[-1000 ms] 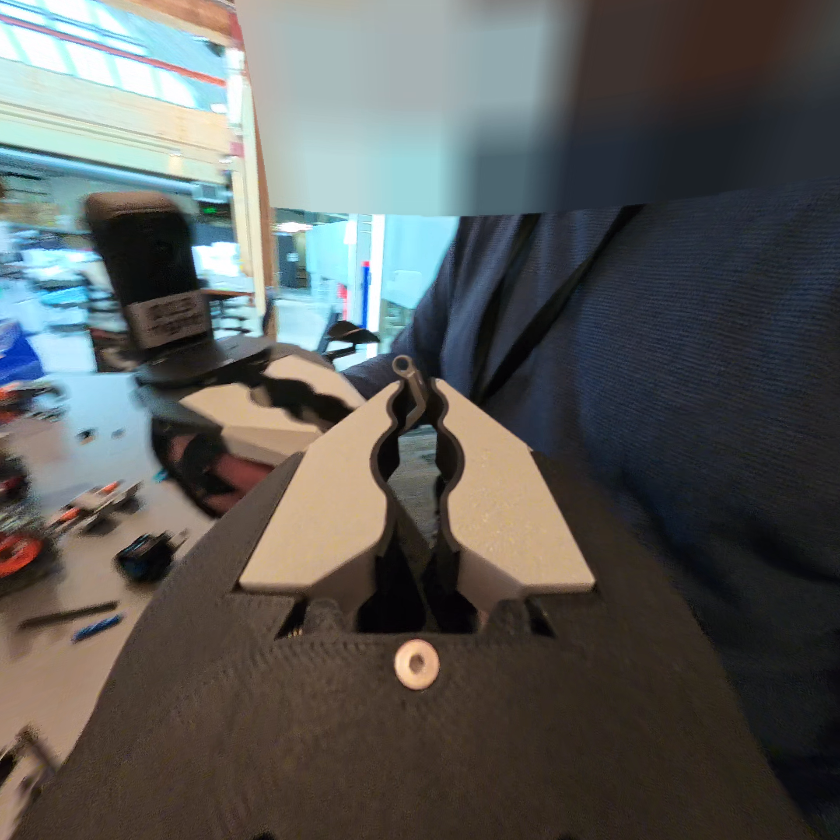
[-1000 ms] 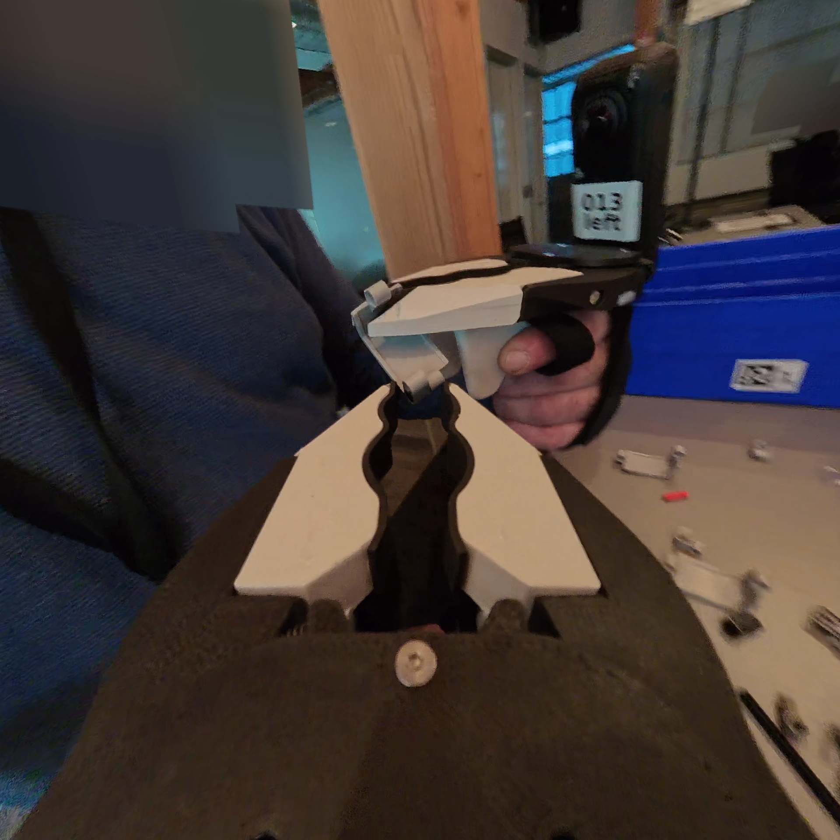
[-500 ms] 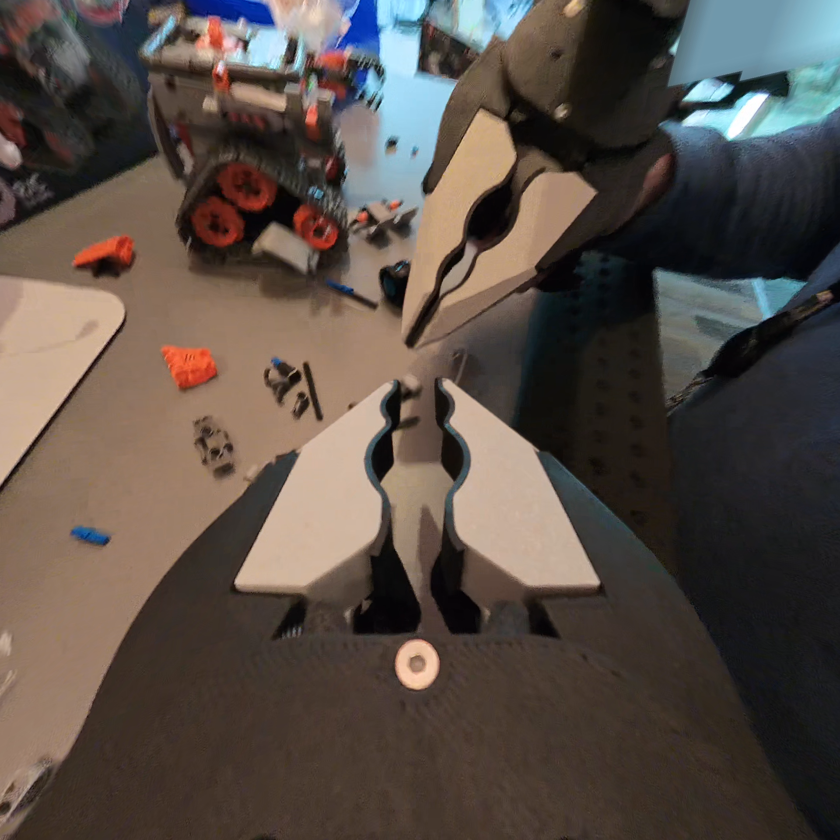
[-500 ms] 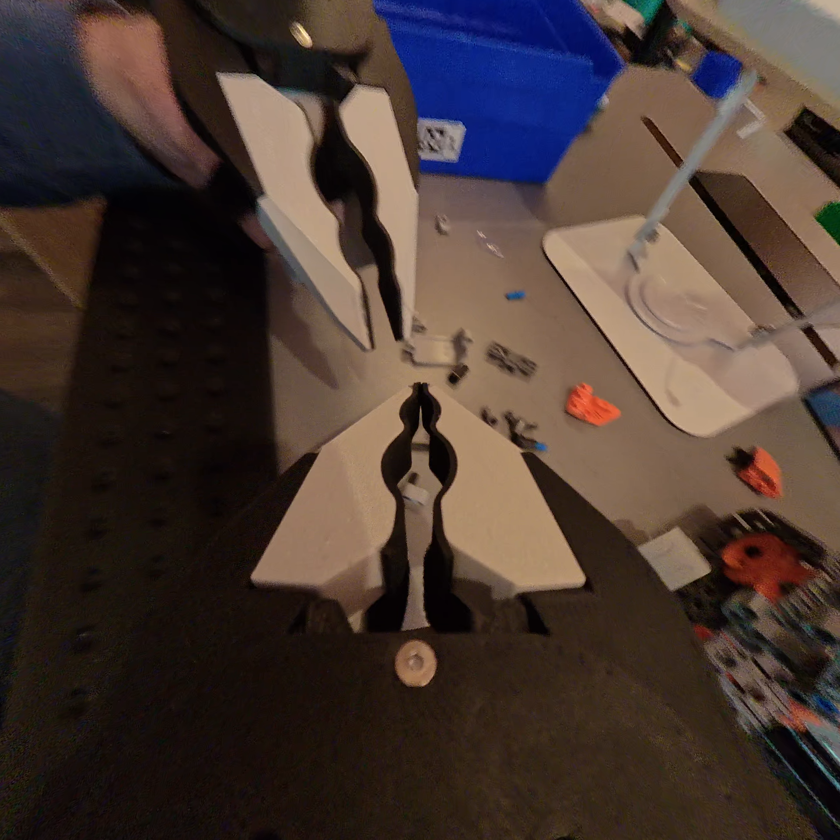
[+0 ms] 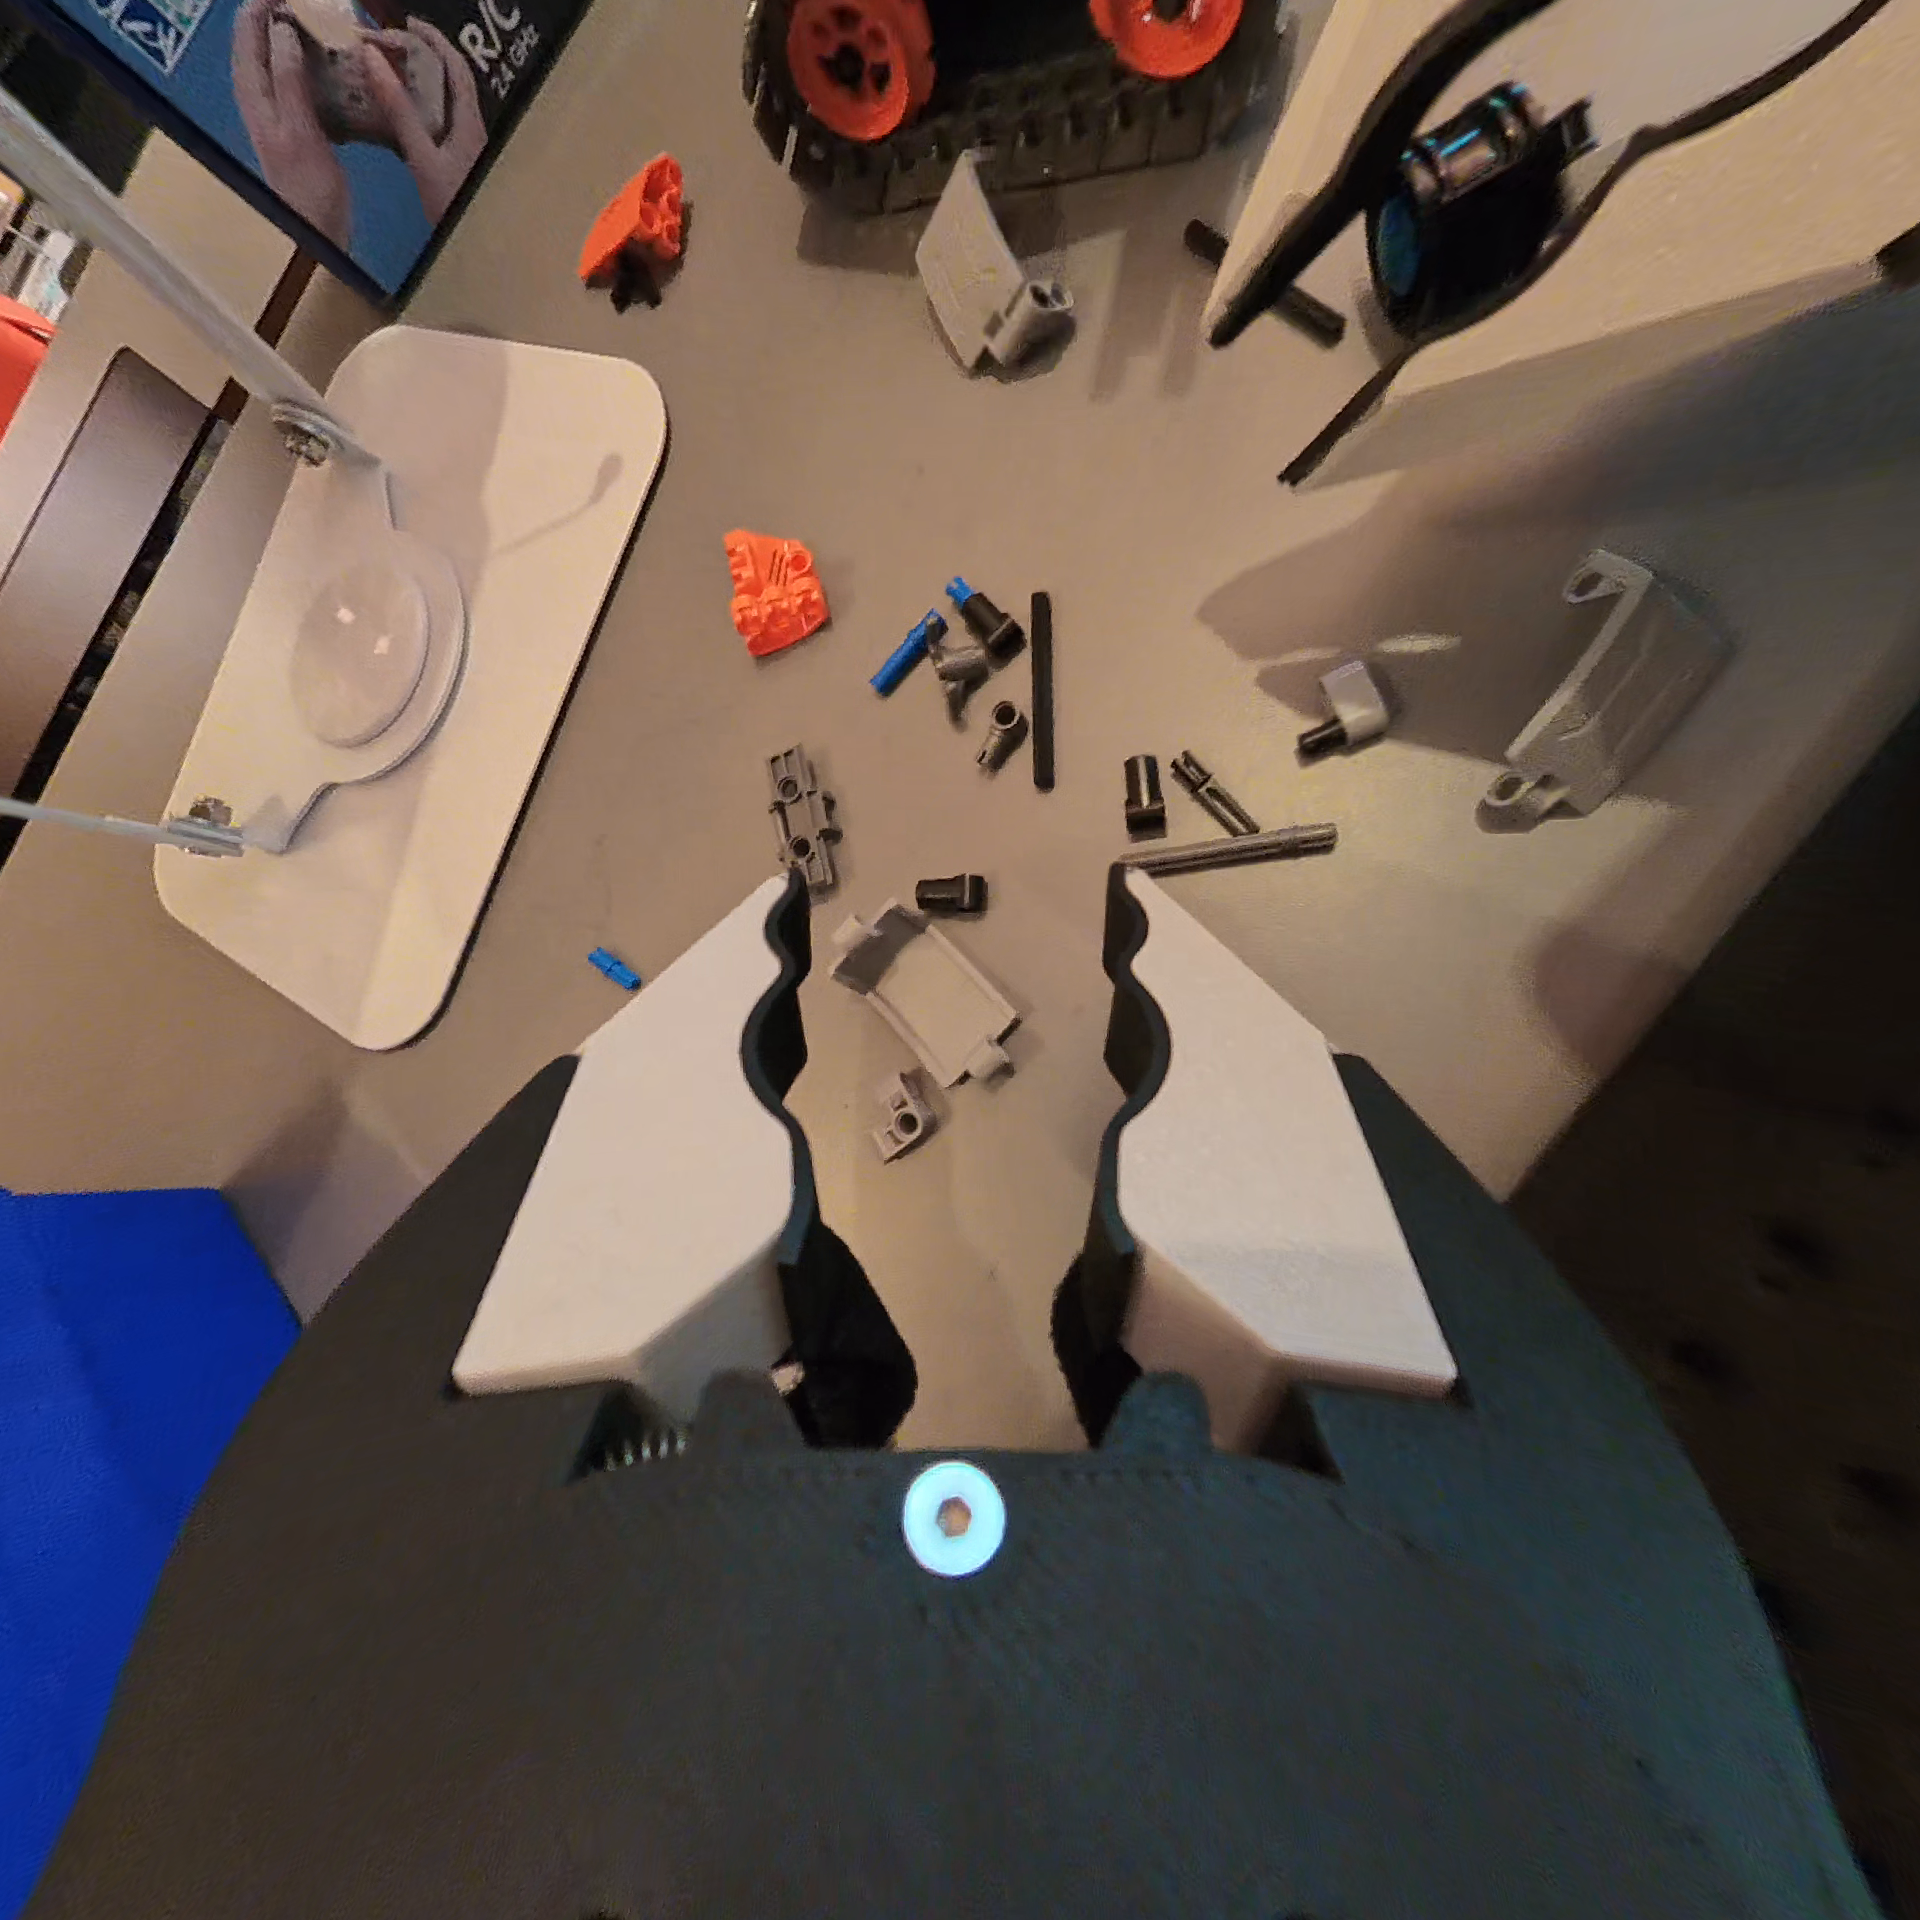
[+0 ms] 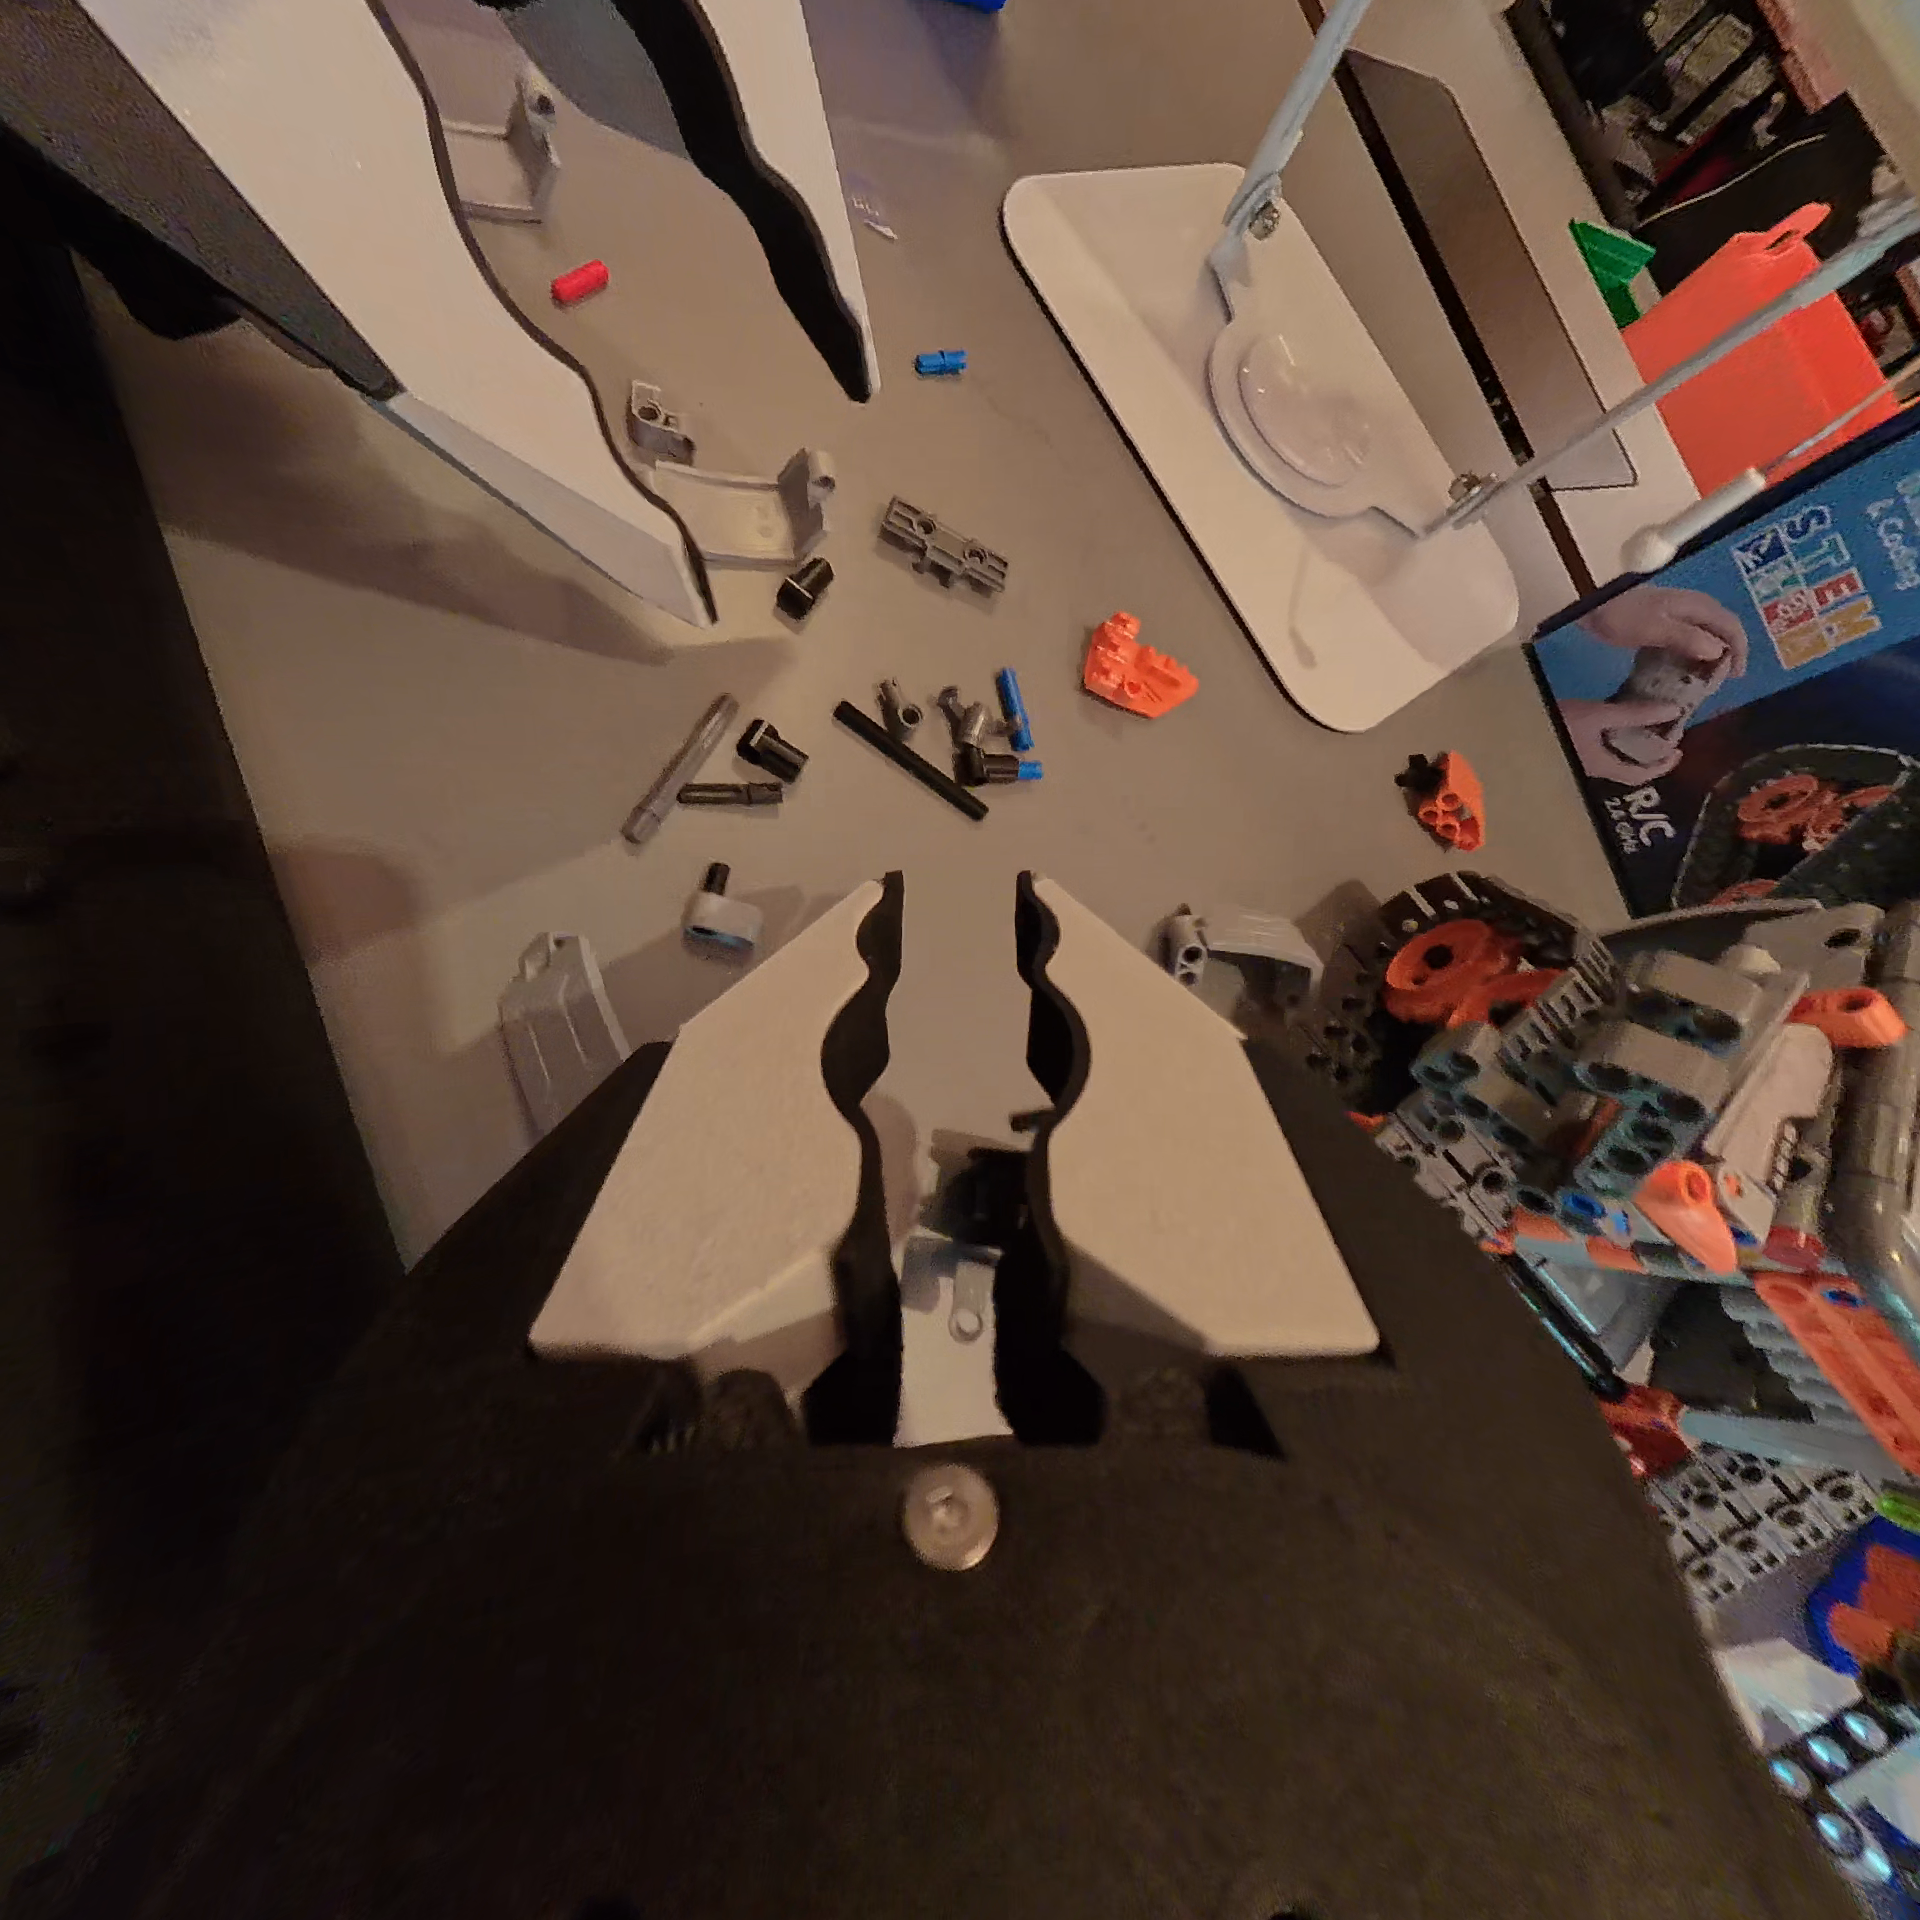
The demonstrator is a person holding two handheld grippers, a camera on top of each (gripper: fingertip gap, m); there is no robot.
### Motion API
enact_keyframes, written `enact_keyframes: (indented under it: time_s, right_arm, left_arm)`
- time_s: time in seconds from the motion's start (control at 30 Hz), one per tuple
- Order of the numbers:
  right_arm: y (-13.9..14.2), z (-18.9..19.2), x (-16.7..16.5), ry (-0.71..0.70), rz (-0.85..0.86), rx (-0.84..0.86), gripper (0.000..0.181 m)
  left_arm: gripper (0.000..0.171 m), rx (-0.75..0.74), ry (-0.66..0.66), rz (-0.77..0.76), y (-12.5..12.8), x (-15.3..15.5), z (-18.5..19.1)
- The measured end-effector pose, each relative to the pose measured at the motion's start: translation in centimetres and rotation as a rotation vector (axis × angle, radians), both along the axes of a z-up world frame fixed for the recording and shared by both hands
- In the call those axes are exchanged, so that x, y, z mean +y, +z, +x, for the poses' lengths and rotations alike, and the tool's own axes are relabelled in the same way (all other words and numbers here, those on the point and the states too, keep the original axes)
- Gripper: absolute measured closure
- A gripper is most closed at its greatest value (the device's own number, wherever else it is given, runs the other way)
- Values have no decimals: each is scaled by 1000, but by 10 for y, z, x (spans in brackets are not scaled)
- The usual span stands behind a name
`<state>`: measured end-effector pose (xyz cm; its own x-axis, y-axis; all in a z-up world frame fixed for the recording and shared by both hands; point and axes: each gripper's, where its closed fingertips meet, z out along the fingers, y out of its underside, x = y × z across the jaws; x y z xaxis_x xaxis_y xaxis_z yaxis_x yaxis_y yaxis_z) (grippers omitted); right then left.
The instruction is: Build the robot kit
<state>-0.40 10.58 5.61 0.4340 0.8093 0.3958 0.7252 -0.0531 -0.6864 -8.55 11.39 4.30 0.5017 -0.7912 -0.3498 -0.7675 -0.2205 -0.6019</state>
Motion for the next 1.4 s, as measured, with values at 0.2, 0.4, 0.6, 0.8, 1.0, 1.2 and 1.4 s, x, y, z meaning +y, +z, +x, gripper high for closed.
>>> enact_keyframes:
  time_s: [0.2, 0.4, 0.6, 0.8, 1.0, 1.2, 1.4]
  right_arm:
    - [5, 17, 1, -17, 23, 11, 160]
    - [10, 43, 4, -53, 19, 59, 158]
    - [9, 77, 16, -137, -36, 168, 158]
    - [5, 83, 21, -147, -54, 223, 160]
    - [9, 85, 21, -149, -22, 243, 163]
    - [9, 86, 22, -142, -29, 258, 164]
    - [9, 85, 22, -125, -32, 262, 165]
  left_arm:
    - [116, 41, 42, 31, 0, 4, -1]
    - [116, 5, 39, 21, 4, 7, 5]
    - [120, -74, -38, -34, 8, 24, 44]
    - [123, -107, -104, -130, -3, 53, 96]
    - [134, -188, -62, -277, -18, 71, 131]
    - [156, -223, -27, -303, -25, 78, 138]
    - [171, -250, -24, -303, -22, 73, 131]
